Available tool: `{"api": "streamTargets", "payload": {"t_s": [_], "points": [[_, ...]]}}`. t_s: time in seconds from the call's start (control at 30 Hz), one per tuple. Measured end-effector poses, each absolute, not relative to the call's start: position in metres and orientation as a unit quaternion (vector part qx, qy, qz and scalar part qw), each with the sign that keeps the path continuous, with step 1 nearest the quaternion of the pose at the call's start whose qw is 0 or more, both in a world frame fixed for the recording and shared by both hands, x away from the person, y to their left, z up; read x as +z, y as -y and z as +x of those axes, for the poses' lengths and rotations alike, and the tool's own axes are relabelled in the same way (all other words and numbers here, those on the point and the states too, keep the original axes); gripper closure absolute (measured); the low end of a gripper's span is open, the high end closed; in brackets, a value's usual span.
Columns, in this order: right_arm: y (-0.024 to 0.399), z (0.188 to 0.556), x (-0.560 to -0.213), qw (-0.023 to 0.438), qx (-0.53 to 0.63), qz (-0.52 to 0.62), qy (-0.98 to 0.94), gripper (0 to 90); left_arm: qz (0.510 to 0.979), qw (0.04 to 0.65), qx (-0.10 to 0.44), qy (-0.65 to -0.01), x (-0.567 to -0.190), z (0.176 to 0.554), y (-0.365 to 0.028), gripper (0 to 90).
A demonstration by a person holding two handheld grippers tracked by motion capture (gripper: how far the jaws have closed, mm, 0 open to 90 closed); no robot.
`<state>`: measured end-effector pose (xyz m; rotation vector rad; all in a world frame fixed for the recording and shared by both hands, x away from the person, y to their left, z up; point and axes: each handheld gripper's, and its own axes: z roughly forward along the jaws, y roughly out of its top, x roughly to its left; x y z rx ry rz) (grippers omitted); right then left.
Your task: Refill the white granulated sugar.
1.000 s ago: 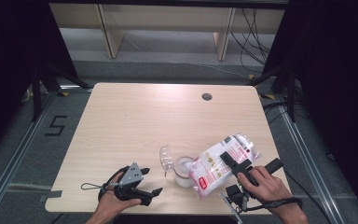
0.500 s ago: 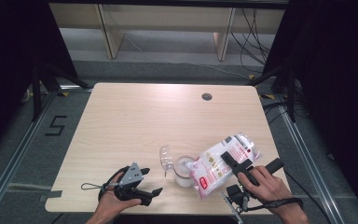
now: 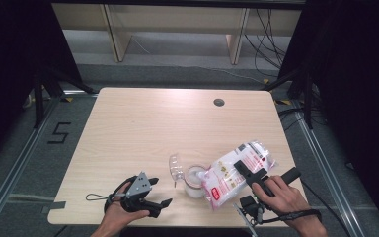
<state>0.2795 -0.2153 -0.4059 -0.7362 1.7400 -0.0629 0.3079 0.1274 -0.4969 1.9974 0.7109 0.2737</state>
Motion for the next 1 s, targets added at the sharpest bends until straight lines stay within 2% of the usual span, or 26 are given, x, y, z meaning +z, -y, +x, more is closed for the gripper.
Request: {"api": "streamTargets", "payload": {"t_s": [1.0], "points": [[0.2153, 0.2825, -0.4038, 0.580, -0.023, -0.322, -0.748, 72.0, 0.821, 0.478, 0.114, -0.291, -0.4968, 0.3084, -0.1278, 16.5]]}}
